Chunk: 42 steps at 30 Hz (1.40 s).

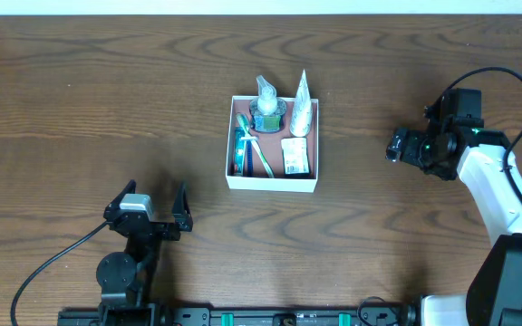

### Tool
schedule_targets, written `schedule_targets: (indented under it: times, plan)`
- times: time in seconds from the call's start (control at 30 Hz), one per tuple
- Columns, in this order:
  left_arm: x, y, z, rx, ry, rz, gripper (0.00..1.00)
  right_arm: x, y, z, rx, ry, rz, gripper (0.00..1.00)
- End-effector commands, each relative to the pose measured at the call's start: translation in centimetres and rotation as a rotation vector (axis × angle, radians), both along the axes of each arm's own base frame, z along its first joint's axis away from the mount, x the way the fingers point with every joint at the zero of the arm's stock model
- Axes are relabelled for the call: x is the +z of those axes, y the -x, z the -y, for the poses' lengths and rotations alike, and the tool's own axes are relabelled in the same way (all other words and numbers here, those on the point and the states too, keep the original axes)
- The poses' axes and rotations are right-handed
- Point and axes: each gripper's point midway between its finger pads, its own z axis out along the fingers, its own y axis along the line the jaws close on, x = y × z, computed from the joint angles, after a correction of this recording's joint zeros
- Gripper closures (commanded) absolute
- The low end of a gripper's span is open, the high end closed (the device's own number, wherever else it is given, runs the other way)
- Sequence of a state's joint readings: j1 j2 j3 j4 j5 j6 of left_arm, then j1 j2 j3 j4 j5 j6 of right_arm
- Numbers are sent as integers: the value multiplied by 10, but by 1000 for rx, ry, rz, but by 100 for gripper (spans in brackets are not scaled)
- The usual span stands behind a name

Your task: Pack container

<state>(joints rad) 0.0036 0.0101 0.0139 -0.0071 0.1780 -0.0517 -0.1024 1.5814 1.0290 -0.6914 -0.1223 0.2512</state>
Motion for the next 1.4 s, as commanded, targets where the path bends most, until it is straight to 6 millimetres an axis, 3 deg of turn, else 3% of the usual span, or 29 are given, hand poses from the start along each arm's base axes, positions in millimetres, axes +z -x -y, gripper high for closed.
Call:
schedule_targets:
  times: [0.0,1.17,1.27,1.37]
  plan:
    - [-15,2,3,-16,3,-50,2,-2,1,1,9,6,-6,1]
    - [-15,2,3,-16,3,-52,2,-3,3,0,10,3,-16,1]
    - [-15,2,3,-16,3,-52,2,4,3,-3,17,-12,5,1]
    - [-15,2,3,-16,3,-52,2,26,3,-5,23,-5,64,1]
